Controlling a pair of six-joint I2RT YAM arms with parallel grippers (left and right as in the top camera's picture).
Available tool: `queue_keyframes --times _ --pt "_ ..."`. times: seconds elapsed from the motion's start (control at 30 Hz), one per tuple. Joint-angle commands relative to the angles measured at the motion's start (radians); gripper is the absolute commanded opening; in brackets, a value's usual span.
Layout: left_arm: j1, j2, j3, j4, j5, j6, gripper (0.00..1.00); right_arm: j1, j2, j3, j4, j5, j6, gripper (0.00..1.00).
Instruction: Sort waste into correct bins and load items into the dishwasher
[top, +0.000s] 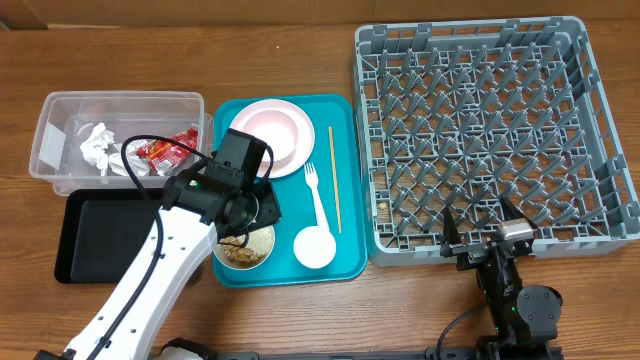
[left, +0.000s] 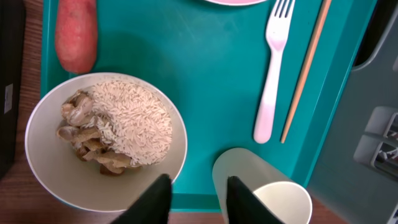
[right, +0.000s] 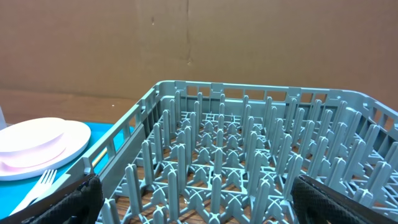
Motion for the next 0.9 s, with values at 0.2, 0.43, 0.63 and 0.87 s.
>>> queue_keyframes --times 0.2,0.43,0.63,0.87 --pt "-0.007 0.003 -0.010 0.008 -0.012 -0.007 0.21 0.006 -0.010 -0.011 0.003 0.001 -0.007 1.00" --pt "-0.007 0.039 -0.010 0.018 -0.018 -0.007 0.21 0.006 -0.010 -0.011 0.003 0.001 -0.007 1.00" --pt "-0.007 0.114 -0.010 0.034 -0.031 -0.006 0.14 0.006 -0.010 -0.011 0.003 0.001 -0.007 1.00" --pt "-0.007 0.171 -0.010 0.067 -0.037 -0.006 0.15 0.006 -0.010 -0.011 0.003 0.001 -0.007 1.00"
